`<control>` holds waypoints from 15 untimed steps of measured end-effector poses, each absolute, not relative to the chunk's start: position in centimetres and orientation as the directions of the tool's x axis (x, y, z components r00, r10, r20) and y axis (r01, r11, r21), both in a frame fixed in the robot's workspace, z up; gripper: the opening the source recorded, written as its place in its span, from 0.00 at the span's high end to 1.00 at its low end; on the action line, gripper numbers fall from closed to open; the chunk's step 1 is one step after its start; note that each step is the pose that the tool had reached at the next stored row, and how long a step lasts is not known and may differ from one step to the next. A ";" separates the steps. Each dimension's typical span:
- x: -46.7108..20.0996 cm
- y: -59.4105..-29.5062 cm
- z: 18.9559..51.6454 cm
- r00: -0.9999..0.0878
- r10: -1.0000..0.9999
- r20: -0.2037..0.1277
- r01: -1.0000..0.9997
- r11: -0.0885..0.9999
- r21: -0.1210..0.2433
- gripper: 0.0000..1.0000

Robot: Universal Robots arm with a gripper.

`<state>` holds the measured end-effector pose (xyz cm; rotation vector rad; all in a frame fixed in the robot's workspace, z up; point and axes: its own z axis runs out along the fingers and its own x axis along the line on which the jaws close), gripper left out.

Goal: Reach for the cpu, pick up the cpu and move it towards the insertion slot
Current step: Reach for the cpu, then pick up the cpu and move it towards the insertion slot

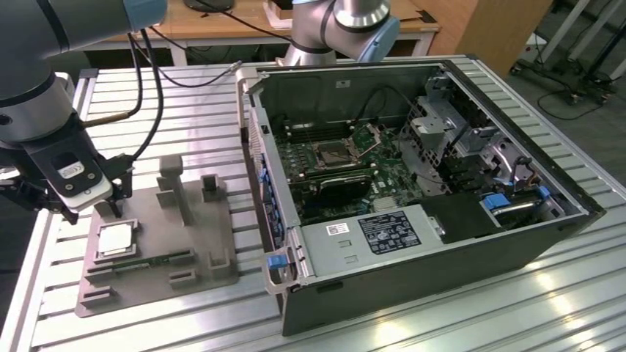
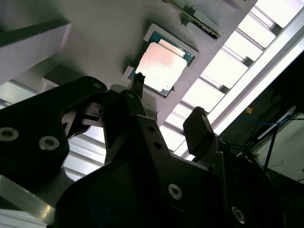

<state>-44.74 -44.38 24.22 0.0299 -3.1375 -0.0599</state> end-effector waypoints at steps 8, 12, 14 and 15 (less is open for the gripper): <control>-44.7 -45.0 23.2 -1.000 -0.019 0.003 -0.019 0.999 0.039 0.39; -44.3 -45.4 22.4 -1.000 -0.019 0.003 -0.019 0.999 0.039 0.39; -43.9 -45.4 22.1 -1.000 -0.019 0.004 -0.019 0.999 0.039 0.39; -43.8 -45.4 21.9 -1.000 -0.019 0.005 -0.019 0.999 0.039 0.39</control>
